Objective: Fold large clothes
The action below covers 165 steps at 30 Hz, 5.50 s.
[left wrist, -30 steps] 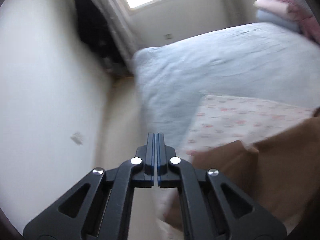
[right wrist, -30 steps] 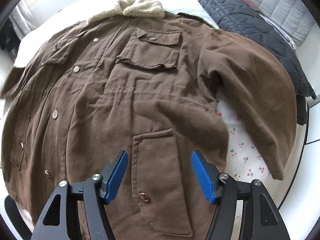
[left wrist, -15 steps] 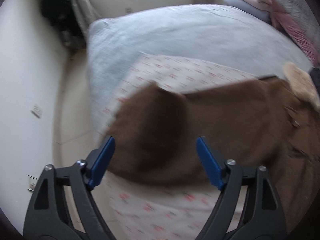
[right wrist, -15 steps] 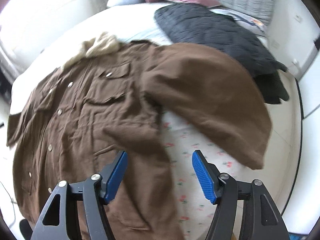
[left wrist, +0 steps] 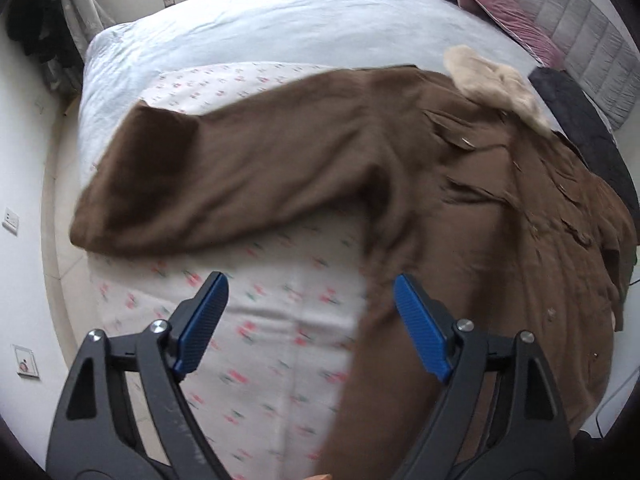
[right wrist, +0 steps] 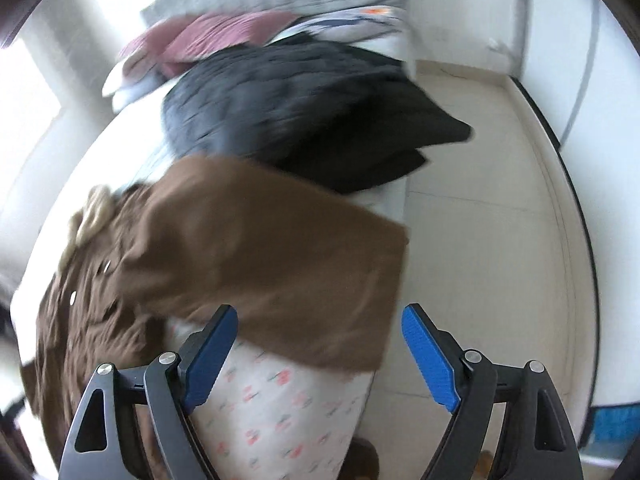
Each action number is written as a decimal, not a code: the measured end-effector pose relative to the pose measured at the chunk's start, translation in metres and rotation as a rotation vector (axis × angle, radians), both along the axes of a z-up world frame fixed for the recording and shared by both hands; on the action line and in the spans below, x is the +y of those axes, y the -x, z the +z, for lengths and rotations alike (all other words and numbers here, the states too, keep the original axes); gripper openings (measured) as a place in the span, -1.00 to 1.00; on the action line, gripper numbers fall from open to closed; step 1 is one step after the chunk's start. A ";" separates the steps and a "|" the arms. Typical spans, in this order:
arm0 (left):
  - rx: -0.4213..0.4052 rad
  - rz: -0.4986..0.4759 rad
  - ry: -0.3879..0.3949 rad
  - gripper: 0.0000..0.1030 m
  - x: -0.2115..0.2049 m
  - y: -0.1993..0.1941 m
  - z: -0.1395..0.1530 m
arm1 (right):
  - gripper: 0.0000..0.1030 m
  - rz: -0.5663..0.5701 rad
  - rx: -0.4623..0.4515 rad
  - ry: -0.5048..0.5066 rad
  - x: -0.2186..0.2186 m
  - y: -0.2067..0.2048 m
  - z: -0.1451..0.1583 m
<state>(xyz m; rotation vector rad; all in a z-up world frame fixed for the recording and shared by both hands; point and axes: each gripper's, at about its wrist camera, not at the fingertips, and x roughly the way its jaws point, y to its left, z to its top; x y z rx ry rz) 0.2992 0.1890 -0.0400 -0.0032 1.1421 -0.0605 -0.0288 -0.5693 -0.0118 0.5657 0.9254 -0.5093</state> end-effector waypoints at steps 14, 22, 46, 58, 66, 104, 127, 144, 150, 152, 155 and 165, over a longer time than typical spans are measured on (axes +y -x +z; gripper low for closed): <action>0.074 -0.099 0.121 0.67 -0.095 0.045 -0.007 | 0.66 -0.089 -0.069 -0.267 -0.047 -0.003 -0.114; 0.033 -0.145 0.071 0.67 -0.117 0.054 0.003 | 0.63 -0.106 -0.072 -0.255 -0.048 -0.015 -0.118; 0.031 -0.166 0.069 0.67 -0.137 0.067 0.002 | -0.92 0.016 -0.145 0.088 0.008 -0.008 -0.010; 0.034 -0.185 0.081 0.67 -0.148 0.073 -0.008 | -0.94 -0.095 -0.019 0.602 0.009 -0.006 0.043; 0.010 -0.146 0.015 0.67 -0.111 0.077 -0.003 | -0.05 -0.171 0.047 0.445 -0.013 -0.004 0.017; -0.074 -0.170 -0.153 0.67 0.044 0.265 -0.063 | 0.56 0.743 0.081 0.357 0.292 0.130 -0.024; -0.113 -0.215 -0.076 0.67 0.027 0.268 -0.056 | 0.56 1.025 0.209 0.689 0.377 0.120 -0.070; -0.117 -0.336 -0.121 0.67 0.007 0.280 -0.057 | -0.85 0.755 -0.055 0.431 0.329 0.060 -0.008; -0.146 -0.302 -0.062 0.67 0.018 0.274 -0.048 | -0.86 0.678 -0.151 0.337 0.315 0.059 0.020; -0.158 -0.295 -0.079 0.67 0.018 0.272 -0.047 | -0.86 0.673 -0.162 0.334 0.313 0.059 0.026; -0.174 -0.267 -0.115 0.67 0.017 0.268 -0.048 | -0.86 0.663 -0.176 0.344 0.311 0.058 0.036; -0.125 -0.210 -0.183 0.61 0.018 0.253 -0.069 | -0.57 0.638 -0.095 0.323 0.305 0.064 0.011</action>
